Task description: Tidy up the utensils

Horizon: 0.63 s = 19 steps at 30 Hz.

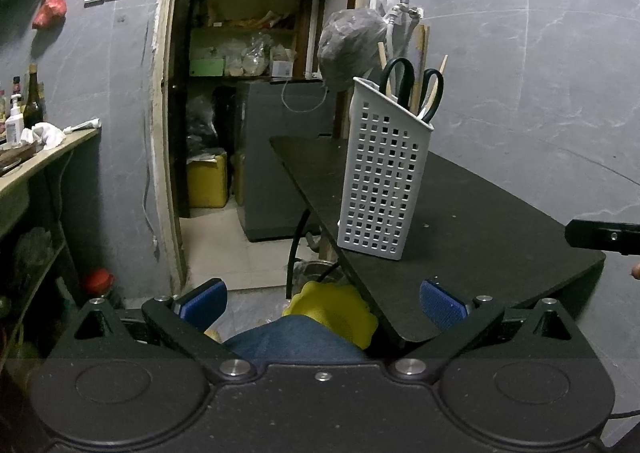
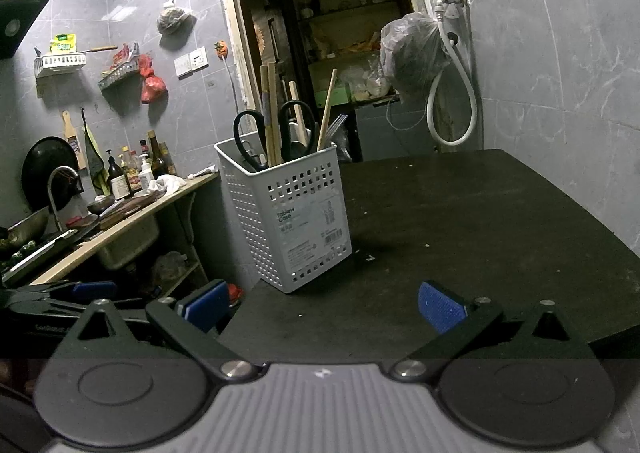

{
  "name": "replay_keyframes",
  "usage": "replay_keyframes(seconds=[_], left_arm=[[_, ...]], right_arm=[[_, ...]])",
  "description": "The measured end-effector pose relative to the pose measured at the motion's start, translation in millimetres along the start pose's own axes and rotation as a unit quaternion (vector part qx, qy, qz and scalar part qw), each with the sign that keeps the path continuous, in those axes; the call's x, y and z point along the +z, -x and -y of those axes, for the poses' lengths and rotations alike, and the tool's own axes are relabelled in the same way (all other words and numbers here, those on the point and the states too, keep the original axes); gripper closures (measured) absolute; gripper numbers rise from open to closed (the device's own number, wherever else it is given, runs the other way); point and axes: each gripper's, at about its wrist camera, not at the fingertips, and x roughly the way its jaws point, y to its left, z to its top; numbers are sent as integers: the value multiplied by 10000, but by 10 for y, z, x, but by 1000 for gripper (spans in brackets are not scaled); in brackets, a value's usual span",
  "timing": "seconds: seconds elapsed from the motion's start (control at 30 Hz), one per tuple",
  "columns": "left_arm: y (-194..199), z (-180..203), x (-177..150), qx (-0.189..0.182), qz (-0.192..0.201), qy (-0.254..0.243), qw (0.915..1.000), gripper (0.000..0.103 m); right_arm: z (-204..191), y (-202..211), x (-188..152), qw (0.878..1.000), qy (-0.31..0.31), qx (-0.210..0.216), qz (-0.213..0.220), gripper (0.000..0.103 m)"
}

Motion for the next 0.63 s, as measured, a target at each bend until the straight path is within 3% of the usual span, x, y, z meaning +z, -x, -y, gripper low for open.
replay_keyframes(seconds=[0.63], left_arm=[[-5, -25, 11, 46, 21, 64, 10000, 1]], right_arm=[[-4, -2, -1, 10000, -27, 25, -2, 0]])
